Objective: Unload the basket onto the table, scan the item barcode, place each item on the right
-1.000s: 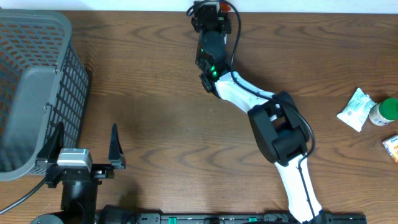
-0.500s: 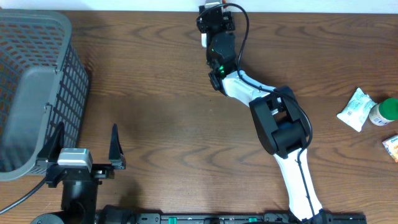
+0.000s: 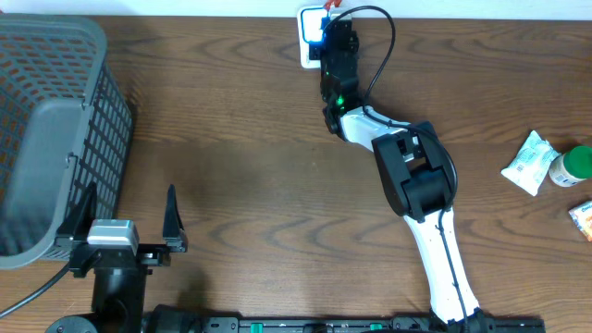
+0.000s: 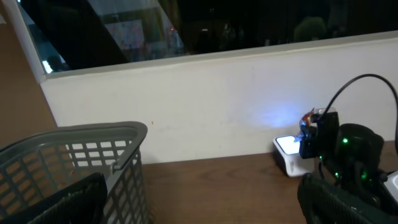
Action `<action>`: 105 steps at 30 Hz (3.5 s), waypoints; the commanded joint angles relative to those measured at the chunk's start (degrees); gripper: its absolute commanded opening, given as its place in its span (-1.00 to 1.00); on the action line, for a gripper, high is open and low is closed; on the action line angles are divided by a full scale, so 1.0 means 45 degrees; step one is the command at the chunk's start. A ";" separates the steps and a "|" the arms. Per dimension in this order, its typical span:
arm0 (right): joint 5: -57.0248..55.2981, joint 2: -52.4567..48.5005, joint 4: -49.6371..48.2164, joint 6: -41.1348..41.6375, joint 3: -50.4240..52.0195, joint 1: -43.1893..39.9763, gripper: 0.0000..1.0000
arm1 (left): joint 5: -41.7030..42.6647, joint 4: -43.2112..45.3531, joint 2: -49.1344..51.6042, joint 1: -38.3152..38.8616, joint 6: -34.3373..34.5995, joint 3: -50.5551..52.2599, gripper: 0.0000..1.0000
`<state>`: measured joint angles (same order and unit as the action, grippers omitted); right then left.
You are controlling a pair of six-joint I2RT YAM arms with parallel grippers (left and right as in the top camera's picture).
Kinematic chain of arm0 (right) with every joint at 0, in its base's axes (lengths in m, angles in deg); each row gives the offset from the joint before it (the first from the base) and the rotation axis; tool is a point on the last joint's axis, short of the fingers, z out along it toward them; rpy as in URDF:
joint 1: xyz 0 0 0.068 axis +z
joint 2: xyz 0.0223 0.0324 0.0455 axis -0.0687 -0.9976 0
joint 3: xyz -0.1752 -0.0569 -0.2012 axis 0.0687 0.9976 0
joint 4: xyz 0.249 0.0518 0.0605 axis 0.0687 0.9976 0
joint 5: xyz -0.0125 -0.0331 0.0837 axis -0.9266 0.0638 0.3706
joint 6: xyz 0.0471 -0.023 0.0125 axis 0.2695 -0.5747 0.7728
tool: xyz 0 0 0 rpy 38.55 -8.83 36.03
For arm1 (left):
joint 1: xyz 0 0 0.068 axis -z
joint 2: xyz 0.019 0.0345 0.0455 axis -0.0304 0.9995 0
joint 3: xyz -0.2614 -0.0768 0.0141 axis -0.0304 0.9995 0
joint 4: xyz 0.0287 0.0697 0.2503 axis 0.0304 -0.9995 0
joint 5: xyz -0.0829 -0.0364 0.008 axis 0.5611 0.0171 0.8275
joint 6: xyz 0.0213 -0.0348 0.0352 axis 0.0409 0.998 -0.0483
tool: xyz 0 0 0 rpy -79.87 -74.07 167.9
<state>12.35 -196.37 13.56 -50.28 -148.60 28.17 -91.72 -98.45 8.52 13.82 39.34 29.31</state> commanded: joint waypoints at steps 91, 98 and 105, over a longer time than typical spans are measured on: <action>0.3604 0.2788 1.6344 0.4600 -0.0272 0.1933 -0.98 | -0.0102 -0.3016 0.0015 -0.0049 -0.0058 0.0000 0.96; -0.1049 0.6824 2.4504 0.5523 -0.0267 -0.0729 -0.98 | 0.0092 -0.4896 0.0015 -0.0049 0.0039 0.0000 0.96; -0.2477 0.7019 2.6432 0.5926 0.1292 -0.5275 -0.97 | 0.0087 -0.5202 0.0015 -0.0049 0.0034 0.0000 0.95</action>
<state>6.01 -163.39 134.41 -25.32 -148.32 11.10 -91.44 -121.05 8.52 13.80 39.38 29.51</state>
